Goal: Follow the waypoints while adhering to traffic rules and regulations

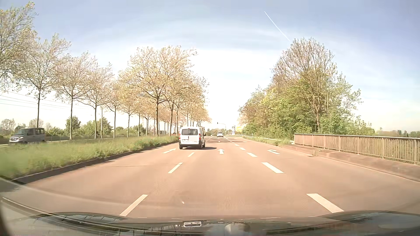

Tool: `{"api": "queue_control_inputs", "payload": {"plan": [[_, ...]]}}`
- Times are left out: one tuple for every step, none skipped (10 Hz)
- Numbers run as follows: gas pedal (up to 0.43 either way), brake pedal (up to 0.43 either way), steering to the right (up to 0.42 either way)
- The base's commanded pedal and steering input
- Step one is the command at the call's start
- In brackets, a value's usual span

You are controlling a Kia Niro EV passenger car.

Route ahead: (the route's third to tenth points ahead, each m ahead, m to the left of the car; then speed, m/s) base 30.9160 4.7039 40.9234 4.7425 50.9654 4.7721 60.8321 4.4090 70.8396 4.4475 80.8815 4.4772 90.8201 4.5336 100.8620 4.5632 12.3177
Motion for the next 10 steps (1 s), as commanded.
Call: {"api": "queue_control_inputs", "payload": {"plan": [[0.098,0.0,0.002],[0.098,0.0,0.002],[0.098,0.0,0.002],[0.098,0.0,0.002],[0.098,0.0,0.002],[0.098,0.0,0.002],[0.098,0.0,0.002],[0.098,0.0,0.002],[0.087,0.0,0.002],[0.087,0.0,0.002]]}}
